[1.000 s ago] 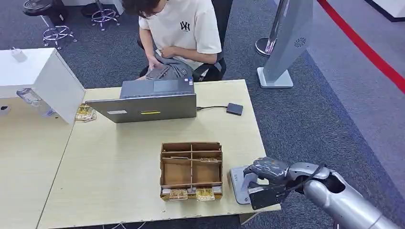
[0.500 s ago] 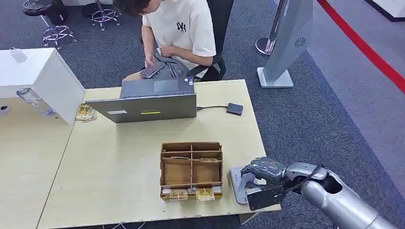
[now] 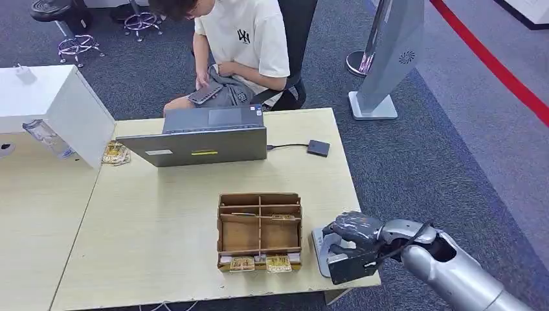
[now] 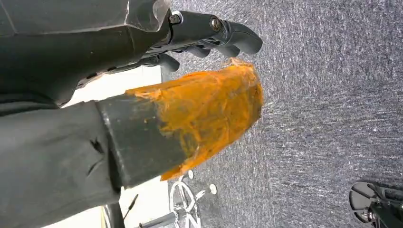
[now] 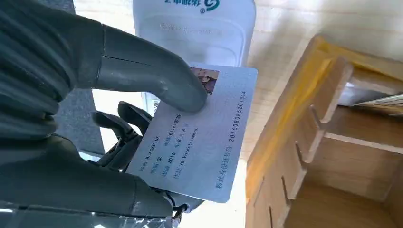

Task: Pass the card to the sensor for recognition and then transmit it.

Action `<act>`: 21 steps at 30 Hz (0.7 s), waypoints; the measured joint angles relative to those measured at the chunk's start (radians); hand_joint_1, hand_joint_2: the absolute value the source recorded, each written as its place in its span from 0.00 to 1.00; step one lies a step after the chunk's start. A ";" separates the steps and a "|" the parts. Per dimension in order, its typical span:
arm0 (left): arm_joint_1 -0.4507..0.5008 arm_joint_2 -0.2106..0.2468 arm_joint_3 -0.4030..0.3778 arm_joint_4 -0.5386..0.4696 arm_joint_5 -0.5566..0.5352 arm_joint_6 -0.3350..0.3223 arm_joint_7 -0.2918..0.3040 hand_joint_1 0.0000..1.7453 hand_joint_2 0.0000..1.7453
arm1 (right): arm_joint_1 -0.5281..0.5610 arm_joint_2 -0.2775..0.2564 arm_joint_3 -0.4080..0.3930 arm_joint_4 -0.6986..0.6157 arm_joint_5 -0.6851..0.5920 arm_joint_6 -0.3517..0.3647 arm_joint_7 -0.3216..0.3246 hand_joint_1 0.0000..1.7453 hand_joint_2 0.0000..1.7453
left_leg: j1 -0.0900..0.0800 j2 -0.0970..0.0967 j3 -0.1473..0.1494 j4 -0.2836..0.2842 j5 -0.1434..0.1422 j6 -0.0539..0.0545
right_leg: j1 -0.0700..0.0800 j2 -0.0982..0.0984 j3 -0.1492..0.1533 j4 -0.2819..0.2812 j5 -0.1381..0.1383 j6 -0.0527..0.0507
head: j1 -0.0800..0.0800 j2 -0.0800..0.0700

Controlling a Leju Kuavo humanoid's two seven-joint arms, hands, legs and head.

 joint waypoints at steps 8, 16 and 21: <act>0.000 -0.002 0.000 0.000 0.000 -0.004 0.018 0.00 0.00 | -0.006 0.012 0.013 0.040 0.030 -0.012 0.018 1.00 1.00 | 0.000 0.000 0.000 0.000 0.000 0.000 | 0.000 0.000 0.000 0.000 0.000 0.000 | 0.000 0.000; 0.002 -0.014 0.013 0.000 0.000 -0.013 0.039 0.00 0.00 | -0.044 0.018 0.032 0.100 0.066 -0.018 0.041 1.00 1.00 | 0.000 0.000 0.001 0.000 0.000 0.000 | 0.000 0.000 0.001 0.000 0.000 0.000 | 0.000 0.000; 0.002 -0.017 0.015 0.000 0.000 -0.013 0.045 0.00 0.00 | -0.052 0.018 0.040 0.110 0.069 -0.018 0.041 1.00 1.00 | 0.000 0.000 0.001 0.000 0.000 0.000 | 0.000 0.000 0.001 0.000 0.000 0.000 | 0.000 0.000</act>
